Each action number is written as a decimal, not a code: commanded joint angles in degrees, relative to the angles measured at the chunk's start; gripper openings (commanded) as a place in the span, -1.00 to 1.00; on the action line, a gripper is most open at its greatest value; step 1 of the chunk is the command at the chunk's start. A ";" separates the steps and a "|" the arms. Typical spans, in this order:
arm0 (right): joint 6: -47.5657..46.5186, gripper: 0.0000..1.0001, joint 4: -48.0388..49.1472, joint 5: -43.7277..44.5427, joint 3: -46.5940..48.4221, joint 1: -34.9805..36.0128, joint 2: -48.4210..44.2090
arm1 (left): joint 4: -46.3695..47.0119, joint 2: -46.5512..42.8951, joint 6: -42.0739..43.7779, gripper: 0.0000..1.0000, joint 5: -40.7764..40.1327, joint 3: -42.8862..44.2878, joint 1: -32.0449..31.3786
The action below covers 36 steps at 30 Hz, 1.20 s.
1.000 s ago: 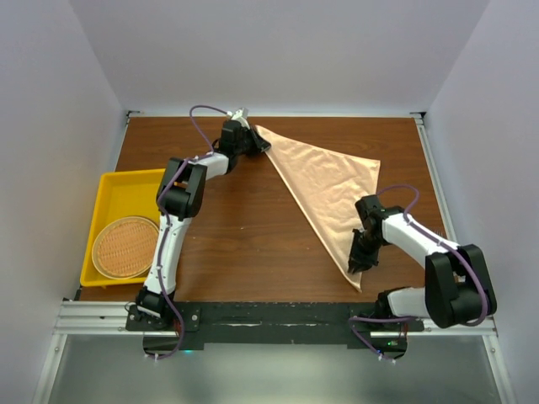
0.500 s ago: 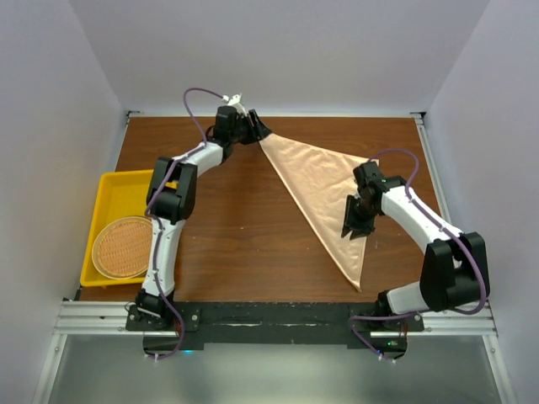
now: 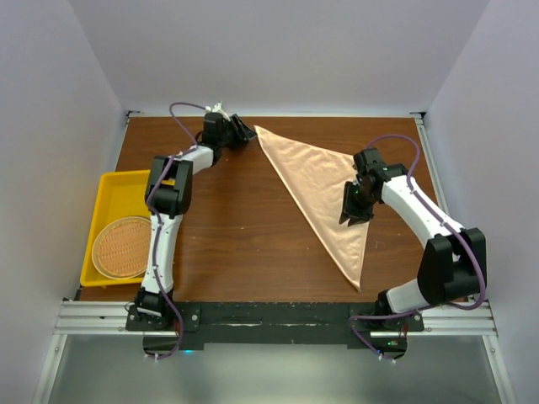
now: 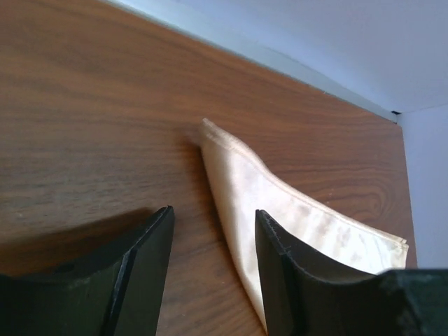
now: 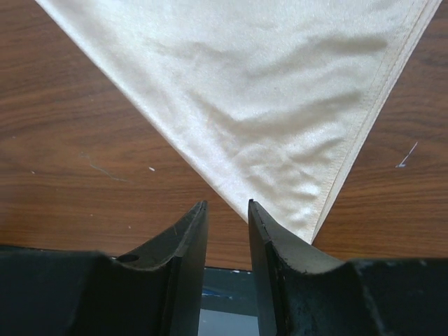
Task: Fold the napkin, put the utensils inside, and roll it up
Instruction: Fold the napkin
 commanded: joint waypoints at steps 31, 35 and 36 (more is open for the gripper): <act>-3.52 -0.27 -2.82 6.48 8.50 -8.11 3.64 | 1.17 -13.33 3.28 -1.00 -4.47 -19.00 6.62; -3.61 -0.03 -2.29 9.91 7.62 -13.40 4.43 | -8.38 -14.40 8.19 -0.65 -2.19 -16.47 7.77; -3.61 0.13 -1.68 10.35 7.35 -17.06 4.43 | -9.72 -15.01 9.17 -0.36 -2.18 -15.77 7.77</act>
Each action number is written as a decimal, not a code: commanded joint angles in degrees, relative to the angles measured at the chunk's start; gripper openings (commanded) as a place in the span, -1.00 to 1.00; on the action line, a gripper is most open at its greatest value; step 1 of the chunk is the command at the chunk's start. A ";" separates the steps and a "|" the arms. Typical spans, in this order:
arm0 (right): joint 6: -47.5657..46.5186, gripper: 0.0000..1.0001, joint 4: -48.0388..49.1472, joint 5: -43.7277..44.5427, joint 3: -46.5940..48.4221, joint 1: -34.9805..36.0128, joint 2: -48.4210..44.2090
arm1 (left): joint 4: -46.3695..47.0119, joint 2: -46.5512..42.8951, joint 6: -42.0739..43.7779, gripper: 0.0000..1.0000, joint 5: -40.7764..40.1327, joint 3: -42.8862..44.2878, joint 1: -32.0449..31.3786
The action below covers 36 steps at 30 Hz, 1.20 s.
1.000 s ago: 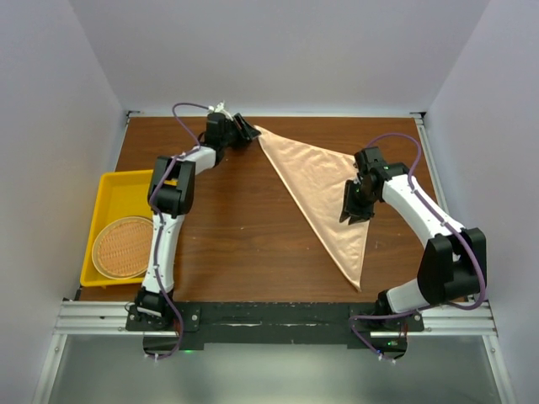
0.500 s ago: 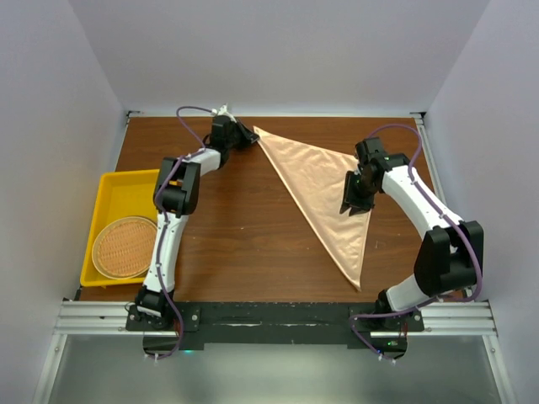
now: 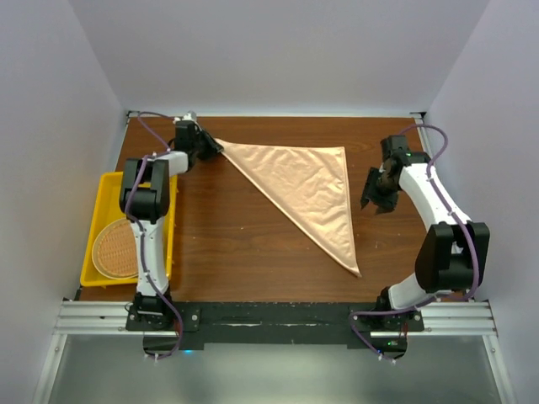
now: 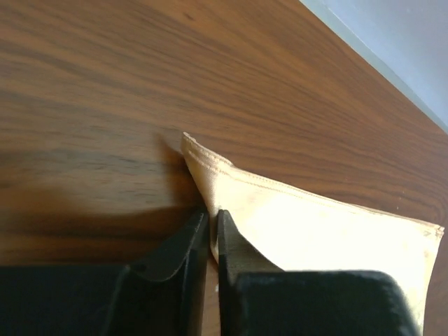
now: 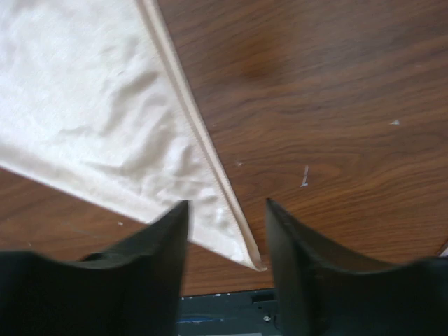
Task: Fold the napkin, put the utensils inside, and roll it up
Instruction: Fold the napkin, then grab a utensil with the right arm
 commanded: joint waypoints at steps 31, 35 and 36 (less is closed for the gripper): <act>-3.84 0.43 16.06 7.62 -15.81 -38.99 -1.27 | -41.06 -75.82 14.94 0.56 7.07 -34.57 -23.17; -4.28 0.33 17.46 7.89 -16.69 -39.52 0.76 | -39.92 -79.95 12.12 0.56 7.16 -36.85 -23.26; -5.07 0.33 17.30 7.36 -15.99 -39.52 1.55 | -39.74 -81.26 11.68 0.56 6.99 -37.12 -23.17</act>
